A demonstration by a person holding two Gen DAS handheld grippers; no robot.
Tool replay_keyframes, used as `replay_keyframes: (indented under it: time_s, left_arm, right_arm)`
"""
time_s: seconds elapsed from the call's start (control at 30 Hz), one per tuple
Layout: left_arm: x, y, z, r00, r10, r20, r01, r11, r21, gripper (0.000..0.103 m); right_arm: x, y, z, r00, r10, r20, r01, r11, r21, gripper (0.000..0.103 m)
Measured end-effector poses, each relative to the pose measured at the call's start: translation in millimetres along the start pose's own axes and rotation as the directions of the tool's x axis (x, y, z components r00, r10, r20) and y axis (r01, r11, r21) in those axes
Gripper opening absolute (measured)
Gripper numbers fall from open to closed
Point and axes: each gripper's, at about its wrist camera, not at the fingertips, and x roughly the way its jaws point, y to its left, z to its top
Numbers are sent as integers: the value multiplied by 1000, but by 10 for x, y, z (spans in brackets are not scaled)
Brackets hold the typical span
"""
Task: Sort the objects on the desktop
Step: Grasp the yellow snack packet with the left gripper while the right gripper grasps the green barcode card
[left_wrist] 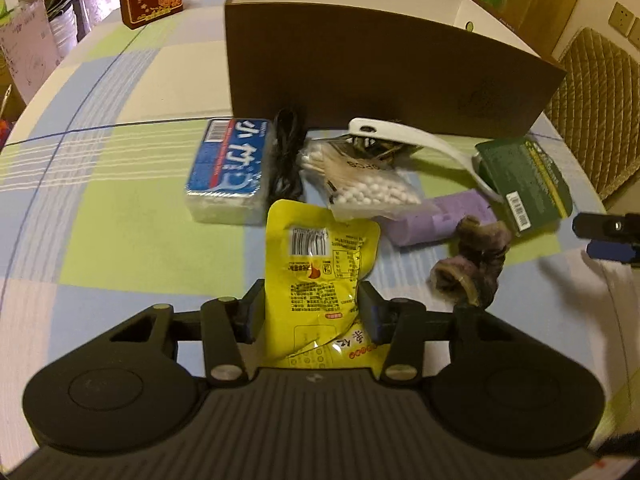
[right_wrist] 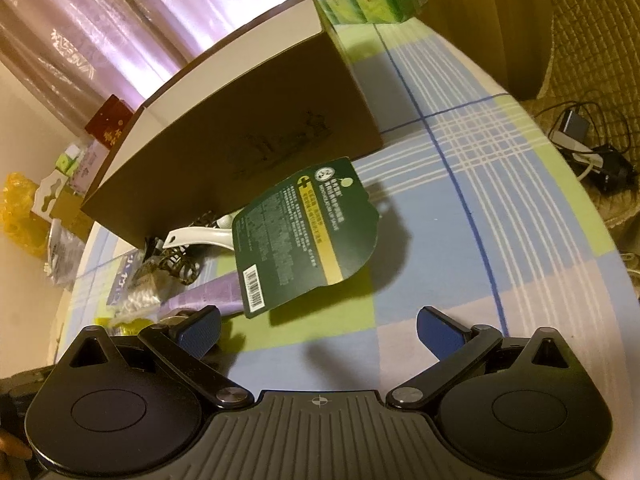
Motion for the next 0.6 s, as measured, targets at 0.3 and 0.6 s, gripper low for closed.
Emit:
replay_keyframes:
  time_s: [0.3,0.6]
  left_arm:
    - [-184,114,12,1000,-1,4,2,1000,-30,37]
    - [-254,352,31,1000,-1,-6,1,996,-89,37]
  right_arm:
    - [73,-44,-2,998,65,19,-67,995,72,101]
    - [257,-230,-41,969,201,143,-234,932,277,69]
